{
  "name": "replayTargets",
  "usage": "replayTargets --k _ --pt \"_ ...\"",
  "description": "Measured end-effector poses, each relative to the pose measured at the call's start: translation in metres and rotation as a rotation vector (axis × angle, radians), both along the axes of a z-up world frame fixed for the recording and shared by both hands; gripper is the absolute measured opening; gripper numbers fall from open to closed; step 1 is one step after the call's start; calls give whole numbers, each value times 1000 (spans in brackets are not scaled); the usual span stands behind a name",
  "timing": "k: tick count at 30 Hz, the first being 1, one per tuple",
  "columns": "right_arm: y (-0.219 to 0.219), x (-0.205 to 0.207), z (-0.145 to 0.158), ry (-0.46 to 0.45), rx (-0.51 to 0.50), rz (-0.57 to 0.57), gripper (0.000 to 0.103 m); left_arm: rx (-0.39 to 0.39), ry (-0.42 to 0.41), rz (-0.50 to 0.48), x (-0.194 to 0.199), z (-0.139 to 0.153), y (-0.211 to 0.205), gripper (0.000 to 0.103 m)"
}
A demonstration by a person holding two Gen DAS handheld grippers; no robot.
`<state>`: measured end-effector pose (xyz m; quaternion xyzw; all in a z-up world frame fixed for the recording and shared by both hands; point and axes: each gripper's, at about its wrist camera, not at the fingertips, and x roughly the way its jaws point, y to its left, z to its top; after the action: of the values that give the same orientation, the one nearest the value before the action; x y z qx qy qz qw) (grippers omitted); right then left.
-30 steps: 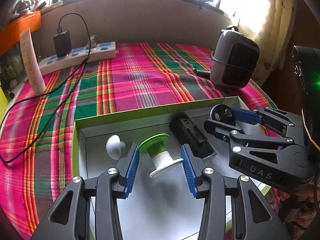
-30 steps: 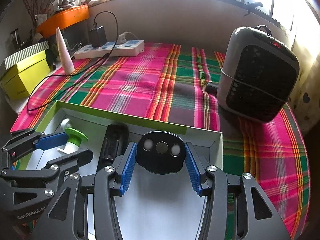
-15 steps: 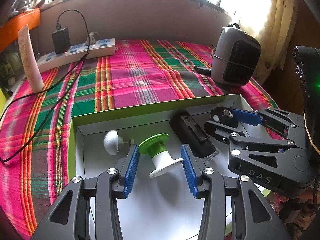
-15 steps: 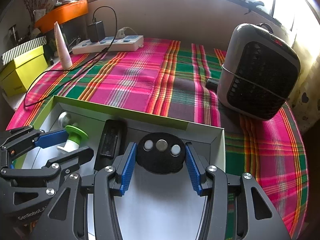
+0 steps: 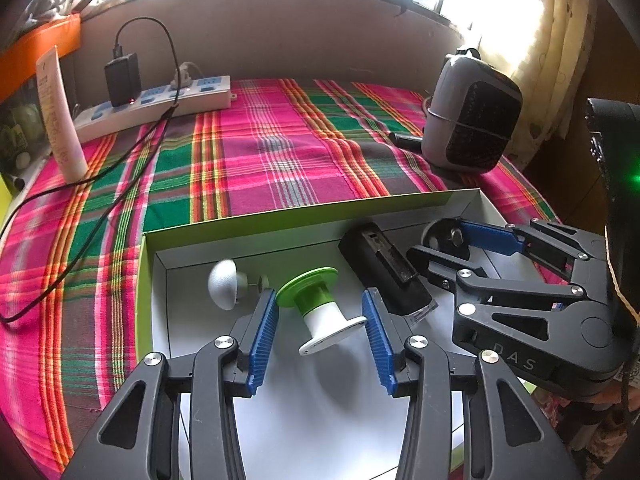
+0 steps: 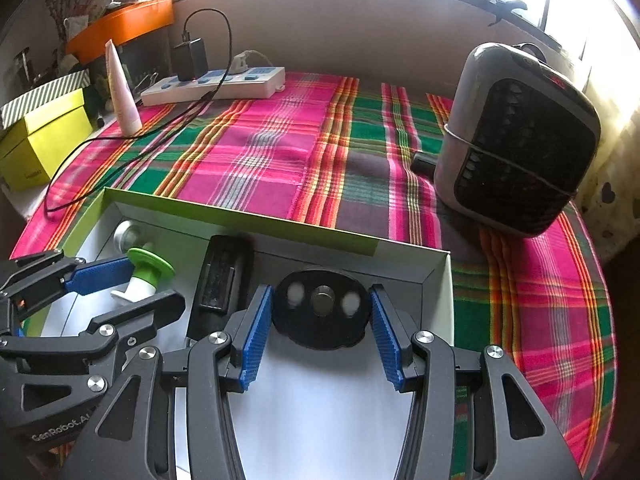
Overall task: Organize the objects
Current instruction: 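Open left gripper to set the spool in the box while right releases the disc, then withdraw both grippers from the box toward the remaining objects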
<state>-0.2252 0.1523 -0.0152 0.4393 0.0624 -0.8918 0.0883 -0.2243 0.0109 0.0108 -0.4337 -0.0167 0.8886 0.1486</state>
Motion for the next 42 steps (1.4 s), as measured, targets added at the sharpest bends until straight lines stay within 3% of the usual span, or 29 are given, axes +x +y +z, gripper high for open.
replayTargets --k 19,42 --pt "6 13 9 31 -31 -24 50 6 25 14 9 10 -5 46" --pt "1 61 30 109 -82 -58 51 20 95 72 63 37 -20 46"
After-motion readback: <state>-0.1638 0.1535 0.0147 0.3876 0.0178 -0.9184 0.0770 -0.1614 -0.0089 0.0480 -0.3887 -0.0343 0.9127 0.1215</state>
